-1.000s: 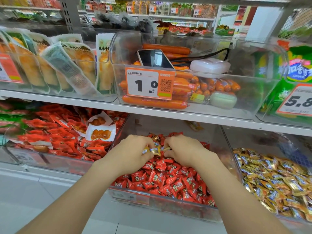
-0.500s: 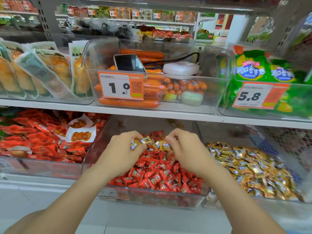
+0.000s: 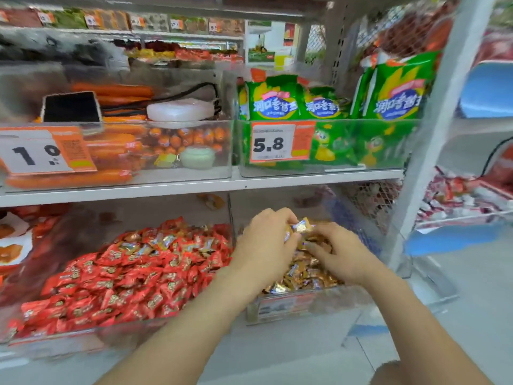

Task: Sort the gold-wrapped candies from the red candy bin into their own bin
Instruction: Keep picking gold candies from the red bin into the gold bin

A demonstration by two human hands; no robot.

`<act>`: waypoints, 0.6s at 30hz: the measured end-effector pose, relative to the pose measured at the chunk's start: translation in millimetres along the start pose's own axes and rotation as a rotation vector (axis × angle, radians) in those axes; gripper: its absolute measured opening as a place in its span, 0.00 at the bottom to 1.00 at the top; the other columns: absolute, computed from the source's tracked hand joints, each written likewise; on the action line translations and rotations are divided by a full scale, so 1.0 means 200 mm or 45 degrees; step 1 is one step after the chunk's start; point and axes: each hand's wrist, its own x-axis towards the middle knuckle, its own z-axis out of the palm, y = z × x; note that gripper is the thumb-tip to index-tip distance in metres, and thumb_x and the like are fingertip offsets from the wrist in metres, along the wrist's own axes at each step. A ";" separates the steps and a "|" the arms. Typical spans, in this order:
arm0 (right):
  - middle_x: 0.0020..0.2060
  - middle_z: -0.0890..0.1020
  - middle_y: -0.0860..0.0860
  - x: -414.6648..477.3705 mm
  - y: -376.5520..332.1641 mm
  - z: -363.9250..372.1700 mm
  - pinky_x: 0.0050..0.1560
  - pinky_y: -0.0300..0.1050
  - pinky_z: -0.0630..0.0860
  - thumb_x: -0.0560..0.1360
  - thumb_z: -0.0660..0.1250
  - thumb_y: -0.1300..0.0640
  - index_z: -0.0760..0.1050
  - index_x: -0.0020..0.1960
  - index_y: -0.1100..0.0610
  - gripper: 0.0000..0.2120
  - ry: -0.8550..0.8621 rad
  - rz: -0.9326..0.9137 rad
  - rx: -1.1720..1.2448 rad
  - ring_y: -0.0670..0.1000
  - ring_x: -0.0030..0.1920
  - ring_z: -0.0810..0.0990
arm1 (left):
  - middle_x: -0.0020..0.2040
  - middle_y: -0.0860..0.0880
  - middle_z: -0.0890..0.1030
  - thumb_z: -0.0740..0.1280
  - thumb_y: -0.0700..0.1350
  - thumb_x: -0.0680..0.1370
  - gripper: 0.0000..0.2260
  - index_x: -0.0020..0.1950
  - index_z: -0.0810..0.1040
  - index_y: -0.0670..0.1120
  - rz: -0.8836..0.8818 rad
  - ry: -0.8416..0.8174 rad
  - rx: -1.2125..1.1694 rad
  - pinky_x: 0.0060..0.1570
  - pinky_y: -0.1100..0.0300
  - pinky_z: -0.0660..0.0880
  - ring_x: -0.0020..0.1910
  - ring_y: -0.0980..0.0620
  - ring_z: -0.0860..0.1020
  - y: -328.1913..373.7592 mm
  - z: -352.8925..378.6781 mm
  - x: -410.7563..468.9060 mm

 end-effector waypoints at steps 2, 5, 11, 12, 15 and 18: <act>0.58 0.85 0.44 -0.04 0.05 -0.04 0.61 0.50 0.78 0.82 0.69 0.49 0.82 0.66 0.45 0.13 0.054 -0.022 0.118 0.50 0.58 0.83 | 0.59 0.51 0.69 0.73 0.53 0.78 0.16 0.65 0.76 0.56 -0.067 -0.101 0.079 0.58 0.48 0.76 0.55 0.43 0.78 0.00 0.12 0.10; 0.61 0.84 0.45 -0.10 0.06 -0.09 0.64 0.40 0.73 0.84 0.66 0.55 0.83 0.64 0.47 0.13 0.215 -0.007 0.234 0.47 0.63 0.81 | 0.64 0.48 0.65 0.79 0.59 0.70 0.33 0.71 0.72 0.54 -0.066 -0.414 0.171 0.64 0.46 0.76 0.60 0.40 0.77 -0.02 0.21 0.19; 0.45 0.86 0.44 -0.14 -0.26 -0.12 0.50 0.41 0.77 0.81 0.66 0.58 0.85 0.54 0.48 0.10 0.262 -0.028 0.258 0.43 0.42 0.83 | 0.59 0.50 0.79 0.65 0.57 0.80 0.14 0.63 0.79 0.56 0.199 -0.149 0.466 0.57 0.45 0.76 0.61 0.43 0.77 -0.04 0.00 0.09; 0.41 0.86 0.44 -0.14 -0.35 -0.11 0.47 0.40 0.76 0.80 0.67 0.59 0.85 0.52 0.48 0.10 0.269 -0.063 0.289 0.43 0.40 0.82 | 0.53 0.51 0.80 0.63 0.55 0.80 0.11 0.59 0.80 0.55 0.258 -0.060 0.486 0.54 0.47 0.76 0.57 0.44 0.78 -0.07 -0.07 0.03; 0.38 0.83 0.42 -0.15 -0.62 -0.07 0.43 0.33 0.72 0.79 0.67 0.59 0.84 0.49 0.47 0.09 0.221 -0.180 0.376 0.41 0.39 0.80 | 0.42 0.54 0.75 0.62 0.52 0.80 0.07 0.49 0.79 0.53 0.242 0.167 0.532 0.46 0.49 0.74 0.47 0.47 0.74 -0.27 -0.30 -0.18; 0.44 0.82 0.41 -0.13 -0.85 0.02 0.49 0.33 0.72 0.79 0.66 0.61 0.84 0.53 0.48 0.12 0.123 -0.304 0.379 0.40 0.43 0.79 | 0.45 0.52 0.75 0.62 0.52 0.79 0.07 0.52 0.78 0.54 -0.156 0.191 0.611 0.50 0.46 0.76 0.48 0.44 0.75 -0.60 -0.53 -0.36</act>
